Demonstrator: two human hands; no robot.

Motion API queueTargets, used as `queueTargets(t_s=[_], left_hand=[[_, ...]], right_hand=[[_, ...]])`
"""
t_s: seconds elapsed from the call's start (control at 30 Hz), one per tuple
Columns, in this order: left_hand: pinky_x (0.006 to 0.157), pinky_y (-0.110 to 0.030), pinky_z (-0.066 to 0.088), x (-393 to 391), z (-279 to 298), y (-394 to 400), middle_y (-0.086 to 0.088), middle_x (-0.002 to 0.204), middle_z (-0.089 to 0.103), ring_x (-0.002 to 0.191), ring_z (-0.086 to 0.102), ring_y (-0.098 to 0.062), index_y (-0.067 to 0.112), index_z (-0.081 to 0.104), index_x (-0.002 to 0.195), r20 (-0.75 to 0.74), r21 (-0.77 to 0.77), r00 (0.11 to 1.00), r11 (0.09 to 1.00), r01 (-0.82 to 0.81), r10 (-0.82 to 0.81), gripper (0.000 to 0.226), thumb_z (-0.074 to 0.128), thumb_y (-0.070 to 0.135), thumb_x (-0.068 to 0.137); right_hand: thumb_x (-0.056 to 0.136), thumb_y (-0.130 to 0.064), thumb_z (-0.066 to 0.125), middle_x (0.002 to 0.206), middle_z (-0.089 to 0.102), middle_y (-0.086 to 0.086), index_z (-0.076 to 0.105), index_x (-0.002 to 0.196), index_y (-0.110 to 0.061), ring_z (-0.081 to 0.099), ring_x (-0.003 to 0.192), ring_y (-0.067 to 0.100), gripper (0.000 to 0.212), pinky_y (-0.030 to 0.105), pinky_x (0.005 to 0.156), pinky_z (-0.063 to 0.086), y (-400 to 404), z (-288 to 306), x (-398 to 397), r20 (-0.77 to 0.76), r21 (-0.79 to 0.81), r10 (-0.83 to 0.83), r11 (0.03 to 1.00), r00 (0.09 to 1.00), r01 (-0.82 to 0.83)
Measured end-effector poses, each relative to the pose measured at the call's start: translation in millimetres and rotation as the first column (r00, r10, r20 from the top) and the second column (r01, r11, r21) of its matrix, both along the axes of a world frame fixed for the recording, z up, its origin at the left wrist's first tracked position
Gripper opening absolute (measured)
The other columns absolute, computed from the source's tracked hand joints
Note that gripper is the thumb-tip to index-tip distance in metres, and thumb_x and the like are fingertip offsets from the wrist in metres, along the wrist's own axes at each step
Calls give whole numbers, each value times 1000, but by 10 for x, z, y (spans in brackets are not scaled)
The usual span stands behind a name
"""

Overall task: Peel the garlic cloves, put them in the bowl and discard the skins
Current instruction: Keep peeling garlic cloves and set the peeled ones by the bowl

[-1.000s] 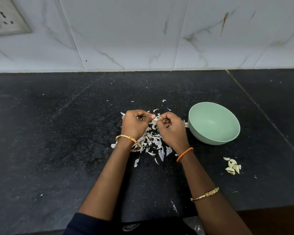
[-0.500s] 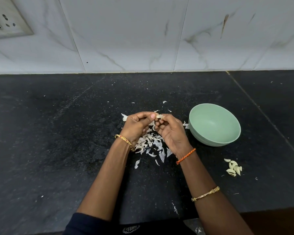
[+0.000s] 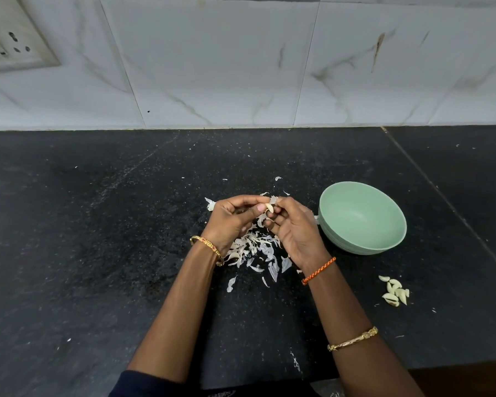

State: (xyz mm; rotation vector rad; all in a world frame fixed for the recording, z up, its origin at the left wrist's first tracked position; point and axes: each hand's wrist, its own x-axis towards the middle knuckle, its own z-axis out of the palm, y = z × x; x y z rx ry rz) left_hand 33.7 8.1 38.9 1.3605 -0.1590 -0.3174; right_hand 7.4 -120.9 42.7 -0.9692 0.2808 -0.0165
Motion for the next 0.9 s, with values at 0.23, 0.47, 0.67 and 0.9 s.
queueTargets(t_s=[0.23,0.47,0.67,0.9], left_hand=[[47,-4,39,8,59,-7,3,72,70,42,50,6,5,60,114,38,62,999,998,-16,14,35,67,-5,81],[67,-9,47,45,55,11,1,82,72,69,65,4,9,68,106,165,207,986,976,-63,28,28,73,2,79],[61,-8,47,36,35,-1,11,63,70,60,65,4,5,65,108,84,187,992,976,-107,92,34,74,-3,76],[66,-9,50,45,32,29,9,65,72,68,69,-2,9,62,111,39,219,997,973,-76,70,36,74,1,77]], right_hand=[[94,-3,50,62,50,-3,53,72,-10,50,59,8,24,20,51,45,-23,42,-17,5,-101,-51,994,999,51],[94,-13,59,75,66,2,71,90,-9,60,64,6,13,17,56,51,-104,-18,-43,-12,-430,-87,900,996,73],[84,-9,71,83,73,14,71,91,-3,72,76,17,9,21,65,57,-134,-26,-110,-34,-442,-92,895,995,68],[82,6,66,84,73,14,67,102,4,72,72,16,20,19,66,57,-87,0,-138,-25,-405,48,913,999,-54]])
